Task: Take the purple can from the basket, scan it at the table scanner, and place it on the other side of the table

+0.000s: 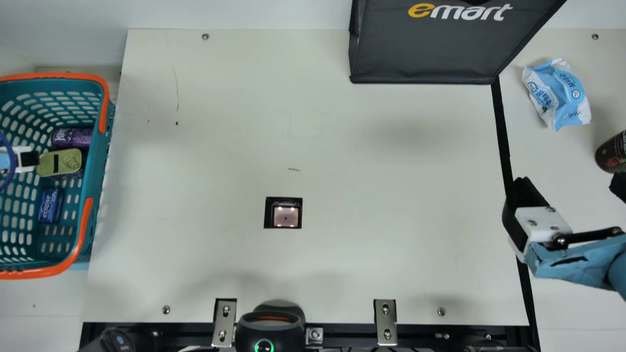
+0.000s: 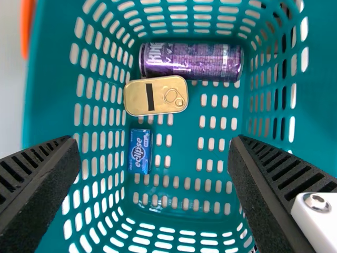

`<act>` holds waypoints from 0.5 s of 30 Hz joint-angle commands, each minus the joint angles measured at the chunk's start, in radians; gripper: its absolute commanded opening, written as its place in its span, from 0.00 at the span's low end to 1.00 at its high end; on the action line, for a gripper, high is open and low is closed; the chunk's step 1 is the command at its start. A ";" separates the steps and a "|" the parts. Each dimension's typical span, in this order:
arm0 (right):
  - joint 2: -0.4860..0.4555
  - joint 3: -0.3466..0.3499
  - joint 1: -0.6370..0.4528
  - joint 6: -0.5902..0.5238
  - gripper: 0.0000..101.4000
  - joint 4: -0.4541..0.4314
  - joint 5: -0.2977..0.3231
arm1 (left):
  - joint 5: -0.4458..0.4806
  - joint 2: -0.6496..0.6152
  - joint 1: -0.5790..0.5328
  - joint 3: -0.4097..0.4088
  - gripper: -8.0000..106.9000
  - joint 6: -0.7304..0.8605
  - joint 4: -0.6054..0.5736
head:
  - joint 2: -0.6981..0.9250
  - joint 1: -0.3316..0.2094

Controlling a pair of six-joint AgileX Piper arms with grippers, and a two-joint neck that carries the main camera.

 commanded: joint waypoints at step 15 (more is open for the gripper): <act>0.000 0.000 0.000 0.000 0.94 0.000 0.000 | -0.096 0.143 -0.026 0.013 0.85 0.015 -0.011 | 0.003 -0.030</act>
